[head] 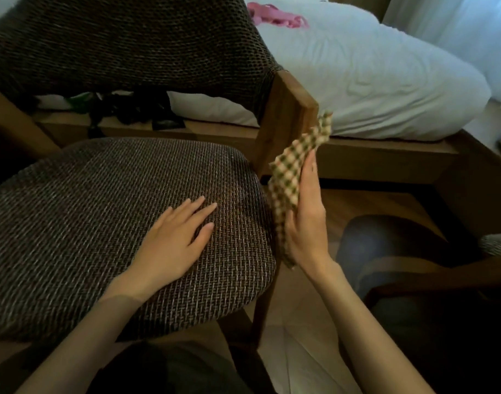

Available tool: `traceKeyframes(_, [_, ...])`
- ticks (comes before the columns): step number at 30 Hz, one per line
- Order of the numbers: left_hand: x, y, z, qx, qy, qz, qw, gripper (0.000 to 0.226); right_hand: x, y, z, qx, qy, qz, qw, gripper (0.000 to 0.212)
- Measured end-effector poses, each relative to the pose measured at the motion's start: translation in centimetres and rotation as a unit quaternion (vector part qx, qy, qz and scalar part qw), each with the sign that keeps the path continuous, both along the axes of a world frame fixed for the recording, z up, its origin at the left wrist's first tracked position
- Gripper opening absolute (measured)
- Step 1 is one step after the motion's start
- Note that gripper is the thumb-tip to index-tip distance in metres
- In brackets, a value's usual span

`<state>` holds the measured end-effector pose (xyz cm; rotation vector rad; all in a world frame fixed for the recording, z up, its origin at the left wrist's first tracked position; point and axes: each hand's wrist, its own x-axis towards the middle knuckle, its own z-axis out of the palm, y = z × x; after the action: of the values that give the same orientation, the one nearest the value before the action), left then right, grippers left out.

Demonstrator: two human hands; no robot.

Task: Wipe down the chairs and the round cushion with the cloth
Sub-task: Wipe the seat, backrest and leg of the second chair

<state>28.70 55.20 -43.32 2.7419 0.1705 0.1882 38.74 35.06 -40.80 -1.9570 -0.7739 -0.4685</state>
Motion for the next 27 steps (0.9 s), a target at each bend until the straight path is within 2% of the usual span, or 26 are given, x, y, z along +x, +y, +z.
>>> traceKeyframes(2, [-1.3,0.9,0.2,0.005,0.004,0.008,1.0,0.05,-1.1,0.2,1.7,-0.015,-0.074,-0.006,0.997,0.064])
traceKeyframes(5, [-3.2,2.5,0.4,0.017,-0.004,0.028,0.999,0.05,-2.7,2.2,3.9,-0.065,-0.135,0.095,0.984,0.063])
traceKeyframes(9, [-6.3,5.2,0.4,0.03,-0.026,0.097,0.995,0.048,-3.8,8.3,4.4,-0.164,0.009,0.22,0.962,0.063])
traceKeyframes(13, [-8.8,8.2,0.5,0.049,-0.053,0.167,0.983,0.045,-3.3,15.7,1.3,-0.295,0.126,0.27,0.908,0.054])
traceKeyframes(15, [-9.5,9.5,0.6,0.047,-0.066,0.191,0.978,0.043,-3.2,19.0,-0.5,-0.397,0.104,0.239,0.88,0.054])
traceKeyframes(17, [-10.1,10.5,0.8,0.044,-0.088,0.214,0.972,0.039,-3.1,21.5,-1.6,-0.432,0.037,0.21,0.876,0.053])
traceKeyframes(20, [-11.0,12.0,1.4,0.045,-0.154,0.25,0.955,0.033,-3.2,24.3,-1.5,-0.391,0.037,0.232,0.89,0.049])
traceKeyframes(22, [-11.5,13.5,1.9,0.043,-0.205,0.284,0.936,0.033,-3.7,25.5,-1.1,-0.338,0.067,0.294,0.892,0.046])
traceKeyframes(24, [-12.1,15.3,2.6,0.046,-0.242,0.325,0.913,0.036,-4.7,26.8,0.3,-0.235,0.109,0.365,0.894,0.044])
traceKeyframes(26, [-12.5,17.1,3.3,0.038,-0.261,0.366,0.892,0.044,-5.2,28.5,1.9,-0.11,0.09,0.357,0.923,0.043])
traceKeyframes(27, [-12.6,18.0,3.7,0.031,-0.268,0.383,0.883,0.05,-5.3,29.5,2.5,-0.082,0.053,0.33,0.939,0.043])
